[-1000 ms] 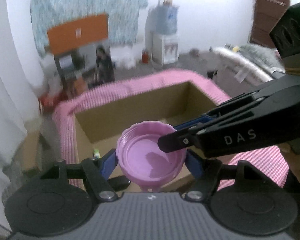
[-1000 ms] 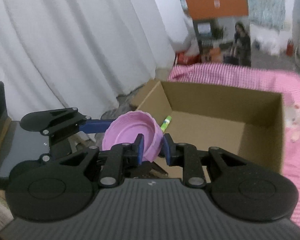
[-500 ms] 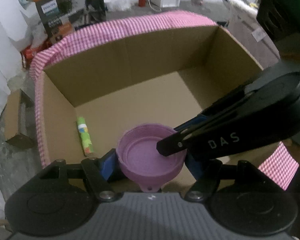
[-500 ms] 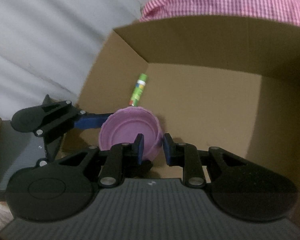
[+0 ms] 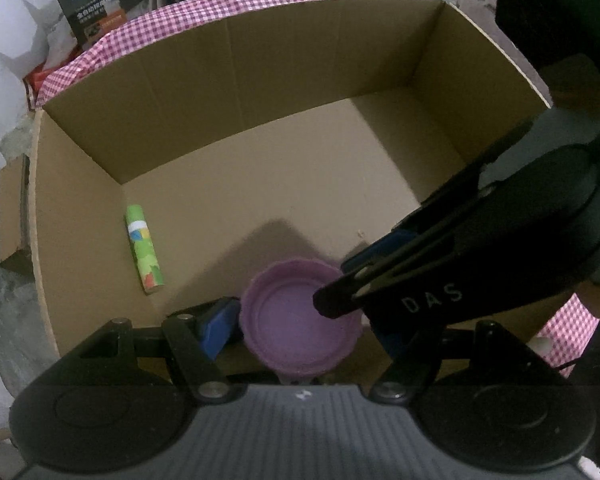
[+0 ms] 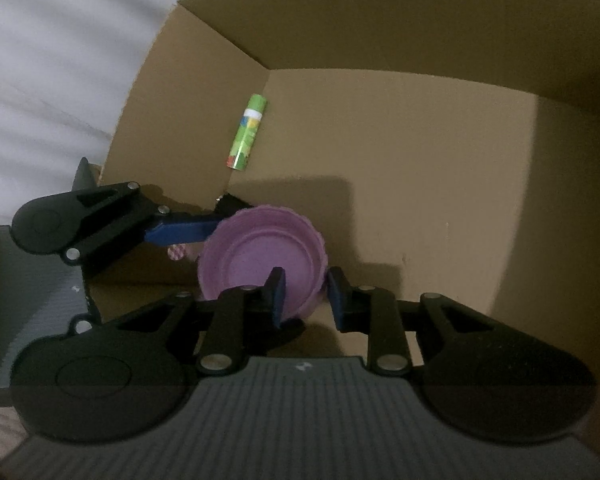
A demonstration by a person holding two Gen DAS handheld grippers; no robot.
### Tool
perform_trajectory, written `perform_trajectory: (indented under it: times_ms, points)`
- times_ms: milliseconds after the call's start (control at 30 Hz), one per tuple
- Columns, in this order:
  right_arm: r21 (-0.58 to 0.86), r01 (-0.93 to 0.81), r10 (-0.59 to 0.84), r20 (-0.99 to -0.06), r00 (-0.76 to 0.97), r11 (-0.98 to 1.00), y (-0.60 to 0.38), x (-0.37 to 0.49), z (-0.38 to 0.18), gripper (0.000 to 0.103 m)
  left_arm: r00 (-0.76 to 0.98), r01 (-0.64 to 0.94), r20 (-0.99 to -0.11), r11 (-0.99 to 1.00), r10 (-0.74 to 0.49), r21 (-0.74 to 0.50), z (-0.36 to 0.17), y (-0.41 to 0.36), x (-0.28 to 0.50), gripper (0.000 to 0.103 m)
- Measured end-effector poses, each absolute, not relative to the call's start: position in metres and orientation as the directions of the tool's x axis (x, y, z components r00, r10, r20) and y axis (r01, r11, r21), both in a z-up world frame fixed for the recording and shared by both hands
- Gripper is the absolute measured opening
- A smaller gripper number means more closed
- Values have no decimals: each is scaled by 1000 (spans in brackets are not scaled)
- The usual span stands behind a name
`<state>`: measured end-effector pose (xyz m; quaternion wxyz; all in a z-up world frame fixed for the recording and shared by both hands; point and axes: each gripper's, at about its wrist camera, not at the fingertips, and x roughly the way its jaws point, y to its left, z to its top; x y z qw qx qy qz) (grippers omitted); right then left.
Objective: Organize rigid objects
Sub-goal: 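Carry the pink-purple lid with the right gripper into the box and release, then move the right gripper to the black tape roll and close on its rim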
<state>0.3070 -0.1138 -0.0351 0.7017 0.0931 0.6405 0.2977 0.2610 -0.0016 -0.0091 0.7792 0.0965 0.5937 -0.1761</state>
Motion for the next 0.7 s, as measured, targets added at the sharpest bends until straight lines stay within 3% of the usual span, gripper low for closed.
perform_trajectory:
  times_ms: [700]
  points:
    - [494, -269, 527, -848, 62, 827, -133, 299, -22, 30, 332, 364, -926, 930, -180, -50, 22, 6, 244, 80]
